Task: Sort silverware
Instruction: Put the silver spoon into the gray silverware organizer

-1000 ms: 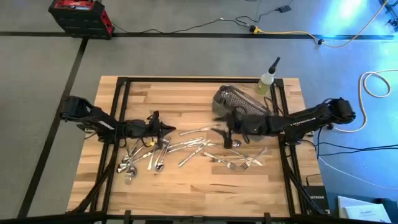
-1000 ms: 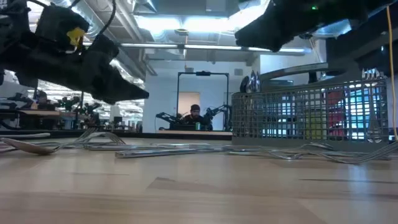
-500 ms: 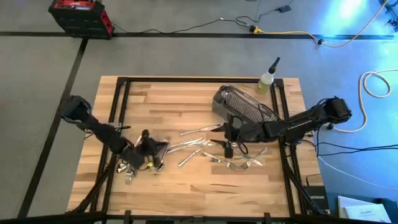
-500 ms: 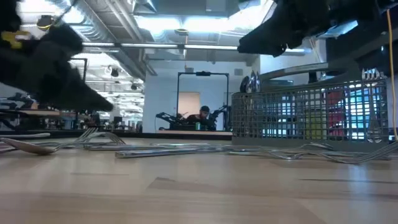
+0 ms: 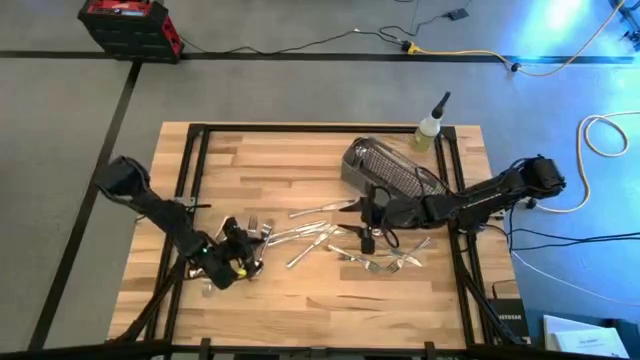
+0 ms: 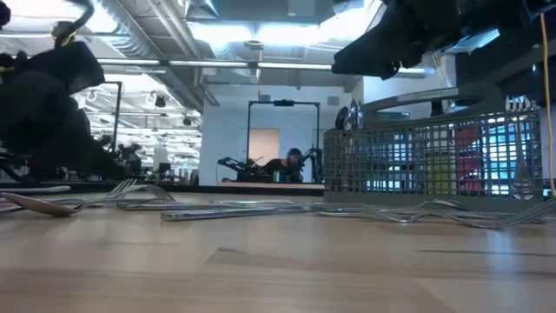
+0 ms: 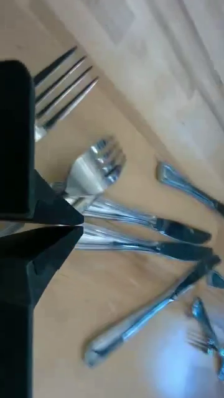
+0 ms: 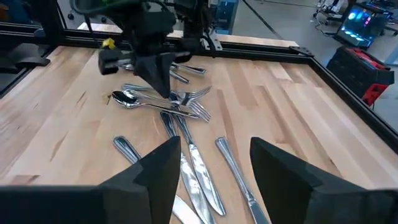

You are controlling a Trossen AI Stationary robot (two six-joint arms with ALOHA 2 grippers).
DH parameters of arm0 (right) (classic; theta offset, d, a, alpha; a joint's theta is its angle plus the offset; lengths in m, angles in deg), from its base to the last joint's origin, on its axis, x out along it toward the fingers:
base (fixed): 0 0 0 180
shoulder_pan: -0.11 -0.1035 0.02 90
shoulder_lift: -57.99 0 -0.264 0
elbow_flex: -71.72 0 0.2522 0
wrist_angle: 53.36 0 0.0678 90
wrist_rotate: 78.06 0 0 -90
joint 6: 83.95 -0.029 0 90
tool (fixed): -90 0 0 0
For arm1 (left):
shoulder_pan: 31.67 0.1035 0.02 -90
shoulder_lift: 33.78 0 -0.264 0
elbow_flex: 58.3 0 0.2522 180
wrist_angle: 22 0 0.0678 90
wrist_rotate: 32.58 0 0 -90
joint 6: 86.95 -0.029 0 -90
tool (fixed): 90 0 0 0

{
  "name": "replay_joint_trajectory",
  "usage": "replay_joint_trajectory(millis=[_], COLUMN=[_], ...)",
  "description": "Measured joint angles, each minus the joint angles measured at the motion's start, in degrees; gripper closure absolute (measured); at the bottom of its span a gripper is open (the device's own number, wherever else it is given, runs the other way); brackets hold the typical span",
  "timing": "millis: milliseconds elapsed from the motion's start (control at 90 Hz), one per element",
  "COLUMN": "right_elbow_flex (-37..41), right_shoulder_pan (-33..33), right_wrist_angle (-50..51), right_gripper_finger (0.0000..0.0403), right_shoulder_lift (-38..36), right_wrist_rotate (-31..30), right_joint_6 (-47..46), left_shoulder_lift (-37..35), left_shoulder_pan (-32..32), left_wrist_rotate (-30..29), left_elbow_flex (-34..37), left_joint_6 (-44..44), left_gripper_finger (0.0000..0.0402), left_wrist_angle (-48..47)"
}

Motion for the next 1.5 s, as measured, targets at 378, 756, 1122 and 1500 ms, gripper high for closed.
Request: replay_joint_trajectory(millis=[378, 756, 1122, 1500], right_elbow_flex=[0.0, 0.0, 0.0, 0.0], right_shoulder_pan=[0.02, 0.0, 0.0, 0.0], right_wrist_angle=[1.47, 2.12, 2.54, 2.62], right_gripper_finger=[0.0226, 0.0226, 0.0226, 0.0226], right_shoulder_lift=[-0.02, -0.02, -0.02, -0.02], right_wrist_rotate=[1.11, 3.6, 3.62, 3.64], right_joint_6=[0.0, 0.0, -0.01, 0.0], left_shoulder_lift=[2.74, 2.86, 2.54, 2.51], left_shoulder_pan=[0.39, 1.59, 1.53, 3.66], left_wrist_rotate=[2.35, 1.61, 1.89, 0.01], left_elbow_flex=[-0.04, -0.04, 0.02, 0.02], left_joint_6=[0.74, 4.52, -2.01, -0.09], left_gripper_finger=[0.04, 0.0284, 0.024, 0.024], left_wrist_angle=[-1.26, -1.52, 2.81, -0.26])
